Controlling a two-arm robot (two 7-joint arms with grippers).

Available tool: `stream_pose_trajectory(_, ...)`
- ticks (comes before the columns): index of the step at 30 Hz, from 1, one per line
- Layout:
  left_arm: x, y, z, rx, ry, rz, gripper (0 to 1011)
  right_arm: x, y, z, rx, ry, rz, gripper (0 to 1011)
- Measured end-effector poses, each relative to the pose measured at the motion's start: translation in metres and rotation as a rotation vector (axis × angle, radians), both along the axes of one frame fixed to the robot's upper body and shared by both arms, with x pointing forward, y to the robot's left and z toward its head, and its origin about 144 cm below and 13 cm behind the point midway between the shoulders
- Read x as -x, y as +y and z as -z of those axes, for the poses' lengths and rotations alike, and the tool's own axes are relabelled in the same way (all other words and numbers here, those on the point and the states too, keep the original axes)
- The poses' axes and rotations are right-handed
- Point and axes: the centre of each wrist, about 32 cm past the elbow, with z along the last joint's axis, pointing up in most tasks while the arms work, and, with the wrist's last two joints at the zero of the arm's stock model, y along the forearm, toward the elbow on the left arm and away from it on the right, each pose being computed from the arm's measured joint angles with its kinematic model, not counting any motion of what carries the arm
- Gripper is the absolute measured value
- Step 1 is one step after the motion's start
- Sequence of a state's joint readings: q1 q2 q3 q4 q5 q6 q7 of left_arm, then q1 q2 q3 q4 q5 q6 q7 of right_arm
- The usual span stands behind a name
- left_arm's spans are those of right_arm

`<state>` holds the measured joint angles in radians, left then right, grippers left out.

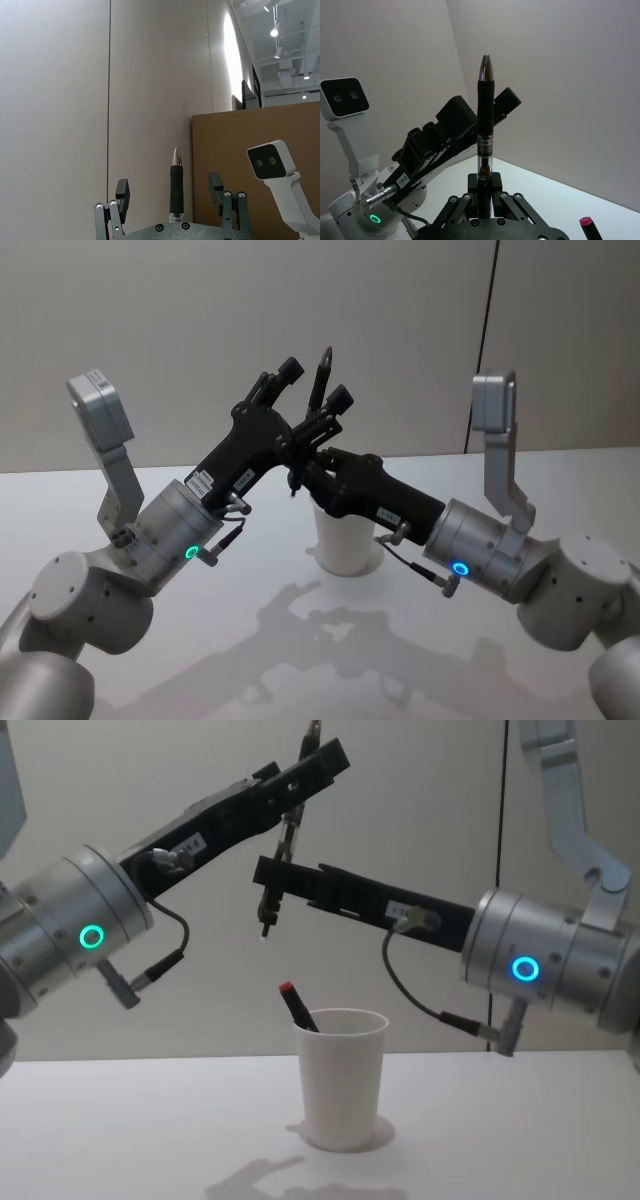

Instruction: Place the pen into the pen holder.

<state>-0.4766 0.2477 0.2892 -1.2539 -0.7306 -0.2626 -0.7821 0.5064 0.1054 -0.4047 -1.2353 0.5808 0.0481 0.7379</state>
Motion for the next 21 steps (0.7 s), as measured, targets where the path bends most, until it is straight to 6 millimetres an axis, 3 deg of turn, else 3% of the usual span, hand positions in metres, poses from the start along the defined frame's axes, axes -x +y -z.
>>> stream_pose_trajectory(21,0.0,0.0,0.0,0.0,0.0,0.0,1003,0.012,-0.021,0.0,0.033,-0.007,0.089,149)
